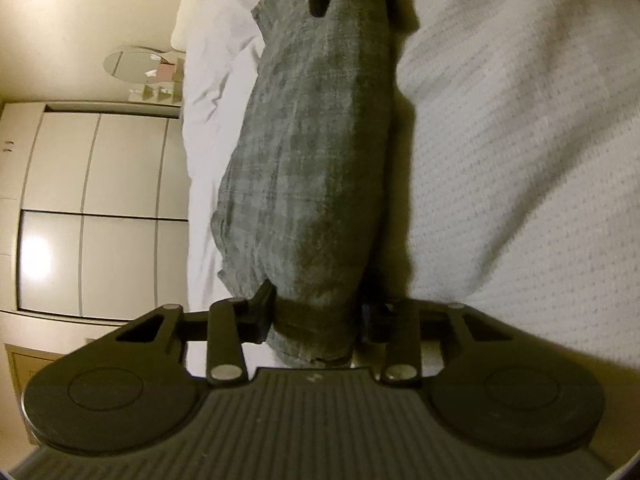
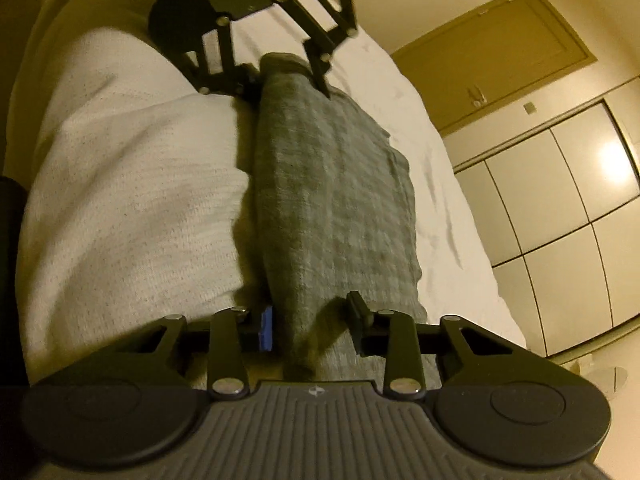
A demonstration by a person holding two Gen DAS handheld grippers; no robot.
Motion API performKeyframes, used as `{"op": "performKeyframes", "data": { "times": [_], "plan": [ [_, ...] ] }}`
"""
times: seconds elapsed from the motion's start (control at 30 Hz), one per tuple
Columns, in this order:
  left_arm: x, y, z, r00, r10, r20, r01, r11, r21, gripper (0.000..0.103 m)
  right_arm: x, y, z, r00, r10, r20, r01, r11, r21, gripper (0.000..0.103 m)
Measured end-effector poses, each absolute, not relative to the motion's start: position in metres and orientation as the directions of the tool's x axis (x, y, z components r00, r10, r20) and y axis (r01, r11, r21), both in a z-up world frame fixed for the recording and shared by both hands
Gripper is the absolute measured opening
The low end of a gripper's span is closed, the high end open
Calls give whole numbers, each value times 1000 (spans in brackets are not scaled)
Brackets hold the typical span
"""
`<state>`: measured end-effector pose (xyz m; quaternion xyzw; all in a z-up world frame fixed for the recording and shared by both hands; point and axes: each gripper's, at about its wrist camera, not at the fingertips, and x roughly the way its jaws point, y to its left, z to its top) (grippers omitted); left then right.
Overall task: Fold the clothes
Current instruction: 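Grasp the folded shorts ends with both grippers and lift them off the bed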
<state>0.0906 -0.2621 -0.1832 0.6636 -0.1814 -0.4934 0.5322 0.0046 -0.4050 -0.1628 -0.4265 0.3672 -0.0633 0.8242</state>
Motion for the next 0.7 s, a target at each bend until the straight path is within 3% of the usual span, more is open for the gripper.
{"op": "performKeyframes", "data": {
  "times": [0.2, 0.7],
  "plan": [
    [88, -263, -169, 446, -753, -483, 276, -398, 875, 26, 7, -410, -158, 723, -393, -568, -210, 658, -723, 6],
    [27, -249, -81, 395, -793, -464, 284, -375, 883, 25, -51, -404, -79, 772, -395, -497, -139, 659, -739, 3]
  ]
}}
